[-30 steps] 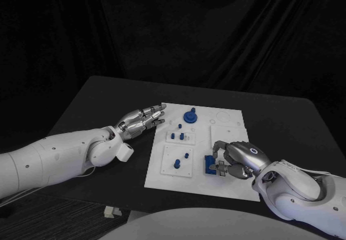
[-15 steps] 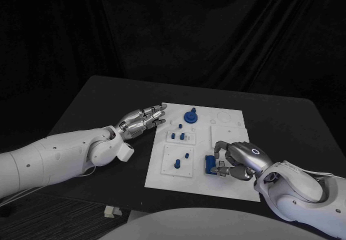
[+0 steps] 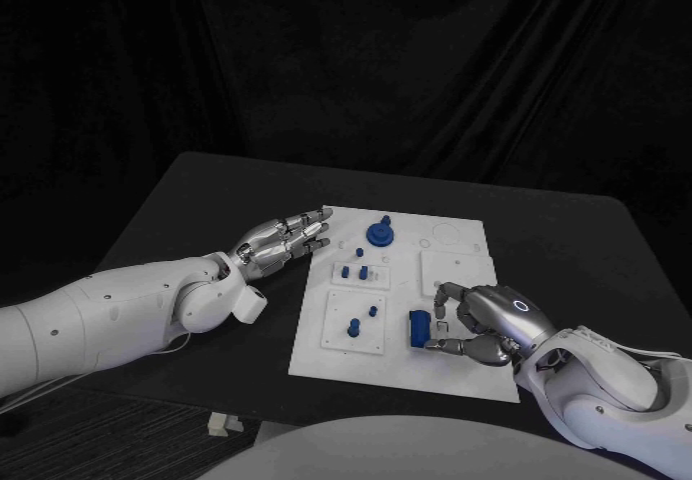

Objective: Assemble the parts on the task board

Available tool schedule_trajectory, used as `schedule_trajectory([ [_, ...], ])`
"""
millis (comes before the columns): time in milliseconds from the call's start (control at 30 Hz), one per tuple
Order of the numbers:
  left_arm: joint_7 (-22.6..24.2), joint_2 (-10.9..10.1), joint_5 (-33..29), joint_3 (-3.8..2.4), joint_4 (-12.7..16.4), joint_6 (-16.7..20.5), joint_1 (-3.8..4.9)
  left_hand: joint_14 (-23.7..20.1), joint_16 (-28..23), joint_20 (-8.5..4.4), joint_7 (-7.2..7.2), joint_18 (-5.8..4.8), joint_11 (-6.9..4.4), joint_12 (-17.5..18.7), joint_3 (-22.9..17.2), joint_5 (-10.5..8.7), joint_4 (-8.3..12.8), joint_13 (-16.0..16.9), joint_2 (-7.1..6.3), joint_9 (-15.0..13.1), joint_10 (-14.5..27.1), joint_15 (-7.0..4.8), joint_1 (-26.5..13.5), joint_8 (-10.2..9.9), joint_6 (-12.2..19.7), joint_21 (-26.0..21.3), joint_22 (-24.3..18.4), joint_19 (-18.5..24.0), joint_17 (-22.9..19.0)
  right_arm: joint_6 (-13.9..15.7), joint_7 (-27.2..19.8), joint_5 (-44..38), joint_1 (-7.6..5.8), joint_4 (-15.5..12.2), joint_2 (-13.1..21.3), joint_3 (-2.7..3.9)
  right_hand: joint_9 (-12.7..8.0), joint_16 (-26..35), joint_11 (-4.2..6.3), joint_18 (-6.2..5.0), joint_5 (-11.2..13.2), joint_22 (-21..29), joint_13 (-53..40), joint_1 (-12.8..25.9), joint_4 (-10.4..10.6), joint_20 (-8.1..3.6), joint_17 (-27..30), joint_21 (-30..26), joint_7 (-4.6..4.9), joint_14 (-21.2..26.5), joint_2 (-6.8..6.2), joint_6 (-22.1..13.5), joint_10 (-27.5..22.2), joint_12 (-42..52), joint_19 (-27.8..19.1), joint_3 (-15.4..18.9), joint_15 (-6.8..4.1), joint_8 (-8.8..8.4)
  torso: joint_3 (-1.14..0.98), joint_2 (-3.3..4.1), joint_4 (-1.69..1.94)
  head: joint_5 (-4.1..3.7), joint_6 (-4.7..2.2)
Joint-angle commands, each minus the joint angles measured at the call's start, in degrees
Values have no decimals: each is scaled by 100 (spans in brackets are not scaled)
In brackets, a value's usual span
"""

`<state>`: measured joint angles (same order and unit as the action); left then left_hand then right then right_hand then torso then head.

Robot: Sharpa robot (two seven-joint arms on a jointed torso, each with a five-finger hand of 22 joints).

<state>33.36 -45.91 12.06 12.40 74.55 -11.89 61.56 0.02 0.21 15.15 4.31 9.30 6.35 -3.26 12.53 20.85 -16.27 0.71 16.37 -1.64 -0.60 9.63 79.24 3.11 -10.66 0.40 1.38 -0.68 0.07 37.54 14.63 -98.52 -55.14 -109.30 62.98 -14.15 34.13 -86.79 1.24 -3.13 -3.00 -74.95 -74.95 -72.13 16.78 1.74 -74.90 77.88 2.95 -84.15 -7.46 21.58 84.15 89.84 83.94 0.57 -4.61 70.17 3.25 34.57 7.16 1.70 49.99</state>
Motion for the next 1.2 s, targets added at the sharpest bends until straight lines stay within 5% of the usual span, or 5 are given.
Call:
schedule_trajectory([
  [33, 68, 7, -32, -5, 5, -67, -8, -2, -21, 34, 48, 33, 35, -20, -50, 28, 0, 6, 23, -8, -15, 43, 38, 18, 1, 33, 7, -14, -7, 197, -51, 142, 7, -19, 19, 0, 12, -20, 37, 38, 16, -1145, -1505, 19, 3, -39, -833, 28, -21, -443, 18, 24, 585, 16, 108, -45, -45, 18, 1, 2, 0, 2, 1],
  [700, 63, 17, -32, -5, -4, -74, -12, -2, -21, 39, 50, 34, 41, -21, -73, 45, 16, 6, 24, -8, -16, 46, 57, 18, 1, 34, 7, -15, -7, -373, 177, 229, 7, 45, -19, 0, 85, 17, 8, 17, 4, -1114, -1505, -571, -131, -18, -758, -63, 32, -420, 130, -19, 585, 16, 61, -268, -18, -141, 2, 5, 3, -9, 1],
  [900, 107, 10, -32, -5, 5, -46, -13, -2, -21, 40, 51, 34, 35, -23, -82, 49, 22, 7, 23, -10, -17, 47, 65, 22, -9, 37, 12, -18, -7, -171, 185, 310, -16, -22, 98, 0, 74, 23, -7, 15, -28, -1111, -1505, -420, -21, -5, -746, -74, 53, -417, 252, 14, 585, 16, 57, -246, -6, -216, 1, 3, 12, -27, 1],
  [1067, 173, -60, -32, -6, 85, 51, -12, -2, -21, 28, 73, 42, -6, -38, -107, 77, 51, 10, 0, -18, -24, 24, 104, 43, -63, 44, 22, -27, -7, -127, 260, 885, -333, -203, 363, 1, -357, -55, -40, 59, -567, -1173, -1505, 26, -44, 18, -907, 139, 79, -467, 725, 690, 585, 16, 159, -177, 30, -1043, 0, 5, -4, -55, 1],
  [1200, 273, -138, -32, -6, 201, 178, -12, -2, -21, 14, 77, 54, -12, -81, -102, 109, 73, 20, -30, -23, -45, -5, 130, 59, -104, 53, 35, -39, -7, -713, 554, 1679, -865, -353, 631, -1, -1359, -41, 0, 68, -1008, -1186, -1505, 224, -29, -13, -876, 199, 18, -459, 1003, 2352, 585, 16, 179, -184, 3, -2863, -4, 6, 12, -142, 1],
])
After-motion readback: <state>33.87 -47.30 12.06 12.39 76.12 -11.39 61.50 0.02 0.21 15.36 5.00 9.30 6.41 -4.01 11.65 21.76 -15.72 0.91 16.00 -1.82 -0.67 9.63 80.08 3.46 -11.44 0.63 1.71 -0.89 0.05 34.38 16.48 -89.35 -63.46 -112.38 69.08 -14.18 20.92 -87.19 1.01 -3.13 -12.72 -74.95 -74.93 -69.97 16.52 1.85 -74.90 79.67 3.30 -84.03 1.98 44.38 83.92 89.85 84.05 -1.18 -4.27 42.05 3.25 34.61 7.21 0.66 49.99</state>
